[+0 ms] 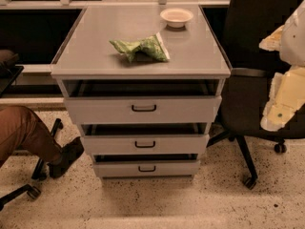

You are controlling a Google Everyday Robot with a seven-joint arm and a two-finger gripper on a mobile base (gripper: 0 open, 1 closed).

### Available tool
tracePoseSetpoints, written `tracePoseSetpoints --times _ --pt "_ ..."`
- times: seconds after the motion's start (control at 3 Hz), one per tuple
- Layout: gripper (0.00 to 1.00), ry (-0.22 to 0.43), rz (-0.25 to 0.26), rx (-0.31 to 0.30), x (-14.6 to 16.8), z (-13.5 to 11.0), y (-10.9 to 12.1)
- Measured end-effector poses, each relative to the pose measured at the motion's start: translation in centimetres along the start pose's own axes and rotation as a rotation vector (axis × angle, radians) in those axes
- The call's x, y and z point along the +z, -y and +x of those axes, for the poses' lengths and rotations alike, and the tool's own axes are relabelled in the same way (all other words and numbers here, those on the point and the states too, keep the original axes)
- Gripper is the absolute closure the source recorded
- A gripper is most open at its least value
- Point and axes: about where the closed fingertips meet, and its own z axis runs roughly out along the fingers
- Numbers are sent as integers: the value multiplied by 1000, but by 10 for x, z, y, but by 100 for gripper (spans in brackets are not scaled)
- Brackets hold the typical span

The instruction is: Open middle drawer

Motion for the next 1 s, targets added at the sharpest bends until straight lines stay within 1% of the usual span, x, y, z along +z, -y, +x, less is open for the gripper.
tracePoseSetpoints --times 0.33,0.67,1.0 --pt "0 0 0 0 0 0 0" --pt "0 16 -23 17 14 -2 -5" --pt "0 68 -84 37 61 -10 -27"
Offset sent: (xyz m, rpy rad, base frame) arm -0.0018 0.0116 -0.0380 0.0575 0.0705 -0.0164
